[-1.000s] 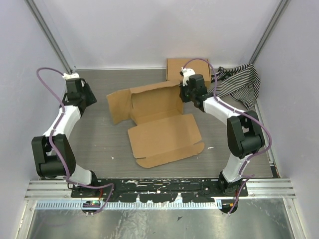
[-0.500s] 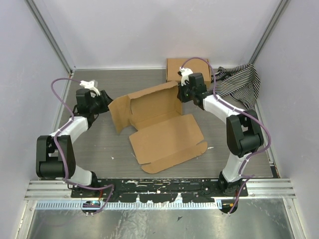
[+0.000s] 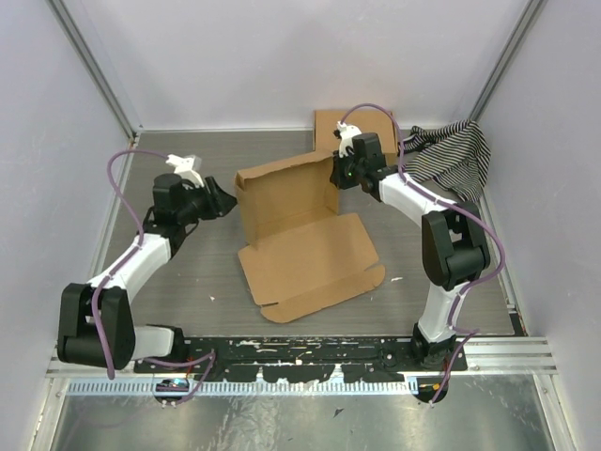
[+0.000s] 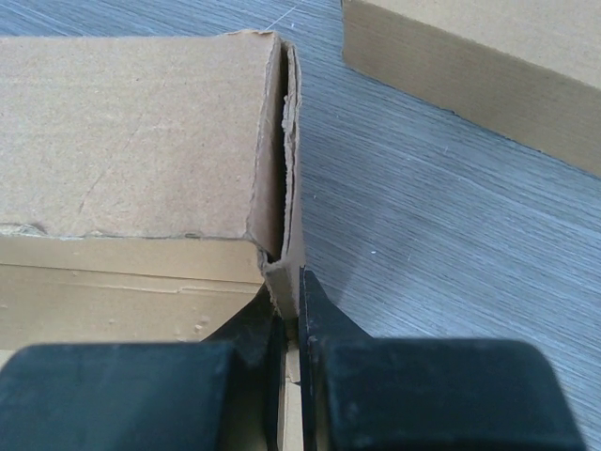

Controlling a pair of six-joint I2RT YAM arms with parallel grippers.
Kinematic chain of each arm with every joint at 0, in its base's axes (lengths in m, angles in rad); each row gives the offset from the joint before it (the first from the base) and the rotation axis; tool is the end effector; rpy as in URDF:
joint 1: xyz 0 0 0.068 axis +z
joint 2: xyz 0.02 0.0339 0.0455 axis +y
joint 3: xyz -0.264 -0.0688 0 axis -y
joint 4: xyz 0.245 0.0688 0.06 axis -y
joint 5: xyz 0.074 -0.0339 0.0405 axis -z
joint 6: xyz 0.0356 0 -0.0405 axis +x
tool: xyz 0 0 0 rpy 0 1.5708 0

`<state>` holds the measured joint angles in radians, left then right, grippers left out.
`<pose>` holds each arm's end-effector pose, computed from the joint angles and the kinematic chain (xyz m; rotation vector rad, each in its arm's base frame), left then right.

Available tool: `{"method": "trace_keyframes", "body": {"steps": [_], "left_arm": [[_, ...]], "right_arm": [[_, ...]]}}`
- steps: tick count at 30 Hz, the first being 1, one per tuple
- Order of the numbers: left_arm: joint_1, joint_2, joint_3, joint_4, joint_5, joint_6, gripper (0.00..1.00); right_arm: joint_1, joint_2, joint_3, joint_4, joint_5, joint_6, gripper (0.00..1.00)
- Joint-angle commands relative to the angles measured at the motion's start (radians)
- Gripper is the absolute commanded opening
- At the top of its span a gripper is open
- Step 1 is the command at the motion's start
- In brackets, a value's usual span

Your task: Fold the paper box

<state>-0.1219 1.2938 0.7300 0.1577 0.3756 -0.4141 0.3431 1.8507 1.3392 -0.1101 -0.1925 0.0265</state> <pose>0.2817 -0.0477 0.2449 -0.0436 2.0171 -0.7160 0.3975 0.1492 0.2362 -0.4561 2.1627 0.4179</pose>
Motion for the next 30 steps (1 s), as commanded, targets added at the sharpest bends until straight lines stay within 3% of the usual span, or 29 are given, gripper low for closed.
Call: {"method": "trace_keyframes", "body": {"steps": [1, 5, 19, 30], "left_arm": [[-0.041, 0.057, 0.013, -0.001, -0.003, -0.016, 0.50], [-0.045, 0.063, 0.043, -0.024, -0.012, -0.031, 0.47], [-0.083, -0.127, 0.009, -0.083, -0.051, -0.048, 0.46], [-0.129, 0.000, 0.081, -0.088, -0.089, -0.025, 0.45]], "right_arm": [[0.003, 0.009, 0.010, 0.001, -0.048, 0.038, 0.04], [0.003, 0.001, -0.004, -0.002, -0.041, 0.038, 0.04], [0.003, -0.001, -0.008, 0.000, -0.041, 0.049, 0.04], [0.005, -0.016, -0.013, -0.004, -0.053, 0.052, 0.05]]}}
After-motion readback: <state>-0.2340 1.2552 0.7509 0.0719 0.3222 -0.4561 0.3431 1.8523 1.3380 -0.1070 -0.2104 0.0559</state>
